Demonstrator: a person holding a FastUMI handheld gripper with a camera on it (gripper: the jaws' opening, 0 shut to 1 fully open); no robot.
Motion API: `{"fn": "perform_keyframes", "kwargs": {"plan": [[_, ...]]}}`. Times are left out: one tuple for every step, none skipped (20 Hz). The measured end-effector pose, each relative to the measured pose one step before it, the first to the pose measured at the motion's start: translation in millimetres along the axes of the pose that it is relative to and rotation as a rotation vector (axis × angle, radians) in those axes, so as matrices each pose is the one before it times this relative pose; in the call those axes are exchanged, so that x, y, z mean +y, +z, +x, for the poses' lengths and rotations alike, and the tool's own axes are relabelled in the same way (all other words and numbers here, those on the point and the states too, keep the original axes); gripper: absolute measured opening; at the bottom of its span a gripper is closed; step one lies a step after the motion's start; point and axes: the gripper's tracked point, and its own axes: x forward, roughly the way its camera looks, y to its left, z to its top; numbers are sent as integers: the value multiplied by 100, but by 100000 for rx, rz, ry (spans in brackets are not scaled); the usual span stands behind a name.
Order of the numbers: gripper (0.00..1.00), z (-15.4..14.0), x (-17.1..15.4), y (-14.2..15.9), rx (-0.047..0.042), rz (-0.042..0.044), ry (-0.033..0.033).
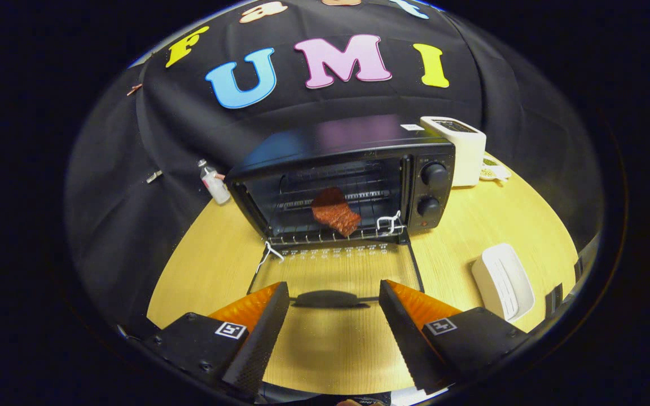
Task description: Open the toaster oven, put the food inside, and close the toaster oven door.
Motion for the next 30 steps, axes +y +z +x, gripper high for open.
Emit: {"fn": "perform_keyframes", "kwargs": {"plan": [[98,-249,269,-730,1151,-944,-185],[98,31,113,-733,1759,-936,-434],[98,166,47,-859,1768,-1123,-749],[98,241,55,-870,2622,-812,-970],[98,378,-96,-1100,3143,-386,-1919],[98,419,-180,-849,3327,655,-1708],[99,642,191,-534,1511,1141,19],[99,613,243,-454,1583,562,-212],[99,614,2,-638,2242,-795,-842],[99,556,0,-542,1894,-1664,-1173],[99,673,-90,-296,826,-2115,-1364],[99,536,-160,-35,-6,-1619,-2003],[99,463,-102,196,-824,-558,-2104],[99,421,-171,34,-246,138,-2419],[99,547,-149,-88,183,545,-2245],[99,561,-2,-99,679,317,-1624],[99,430,148,-232,1379,216,-1047],[99,331,152,-60,804,33,-603],[99,324,169,29,420,0,-7],[99,333,121,68,365,104,-1],[99,271,136,126,429,174,-51],[99,297,60,102,627,709,-61],[99,149,86,0,1031,1837,18],[99,-23,24,76,-226,118,-24],[99,60,-3,-406,-222,-546,59],[99,-69,-18,-42,97,201,-165],[99,-56,41,85,145,687,-145],[99,-48,39,103,102,85,-294],[99,-245,35,120,-156,-769,-252],[99,-333,22,104,-413,-622,44]]}}
